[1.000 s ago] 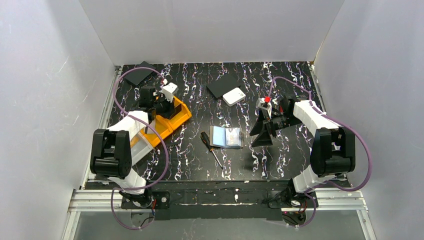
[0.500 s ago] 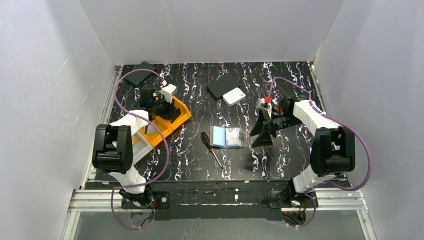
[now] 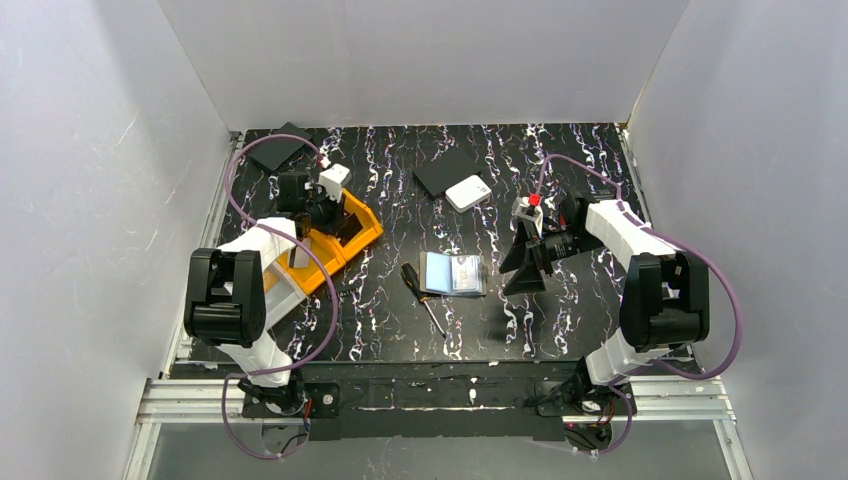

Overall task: Take the credit cards out of the card holder
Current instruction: Place the credit card in the storage box.

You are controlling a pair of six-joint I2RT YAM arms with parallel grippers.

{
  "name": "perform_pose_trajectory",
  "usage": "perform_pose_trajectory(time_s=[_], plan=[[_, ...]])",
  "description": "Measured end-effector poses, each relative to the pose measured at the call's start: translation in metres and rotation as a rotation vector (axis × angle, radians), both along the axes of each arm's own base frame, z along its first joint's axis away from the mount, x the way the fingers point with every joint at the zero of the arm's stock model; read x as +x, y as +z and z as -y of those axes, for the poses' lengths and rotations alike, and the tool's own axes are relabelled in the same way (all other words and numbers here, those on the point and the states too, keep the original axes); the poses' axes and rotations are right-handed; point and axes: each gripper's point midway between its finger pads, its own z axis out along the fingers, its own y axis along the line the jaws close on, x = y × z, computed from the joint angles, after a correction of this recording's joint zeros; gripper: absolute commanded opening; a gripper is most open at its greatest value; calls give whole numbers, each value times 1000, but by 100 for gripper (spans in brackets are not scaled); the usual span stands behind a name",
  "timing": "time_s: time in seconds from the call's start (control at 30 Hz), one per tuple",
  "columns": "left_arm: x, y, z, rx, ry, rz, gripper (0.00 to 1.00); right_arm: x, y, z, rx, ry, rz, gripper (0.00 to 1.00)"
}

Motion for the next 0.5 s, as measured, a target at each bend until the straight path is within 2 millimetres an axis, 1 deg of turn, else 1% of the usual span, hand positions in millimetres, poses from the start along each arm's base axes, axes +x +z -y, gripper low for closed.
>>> perform_pose_trajectory(time_s=[0.1, 0.23, 0.37, 0.47, 0.5], plan=[[6, 4, -5, 21, 22, 13, 6, 0, 0, 0, 0, 0, -4, 93], [14, 12, -13, 52, 54, 36, 10, 0, 0, 0, 0, 1, -5, 92], [22, 21, -20, 73, 88, 53, 23, -1, 0, 0, 0, 1, -6, 93], [18, 36, -21, 55, 121, 53, 38, -1, 0, 0, -1, 3, -7, 93], [15, 45, -21, 40, 137, 57, 46, -2, 0, 0, -1, 4, -7, 92]])
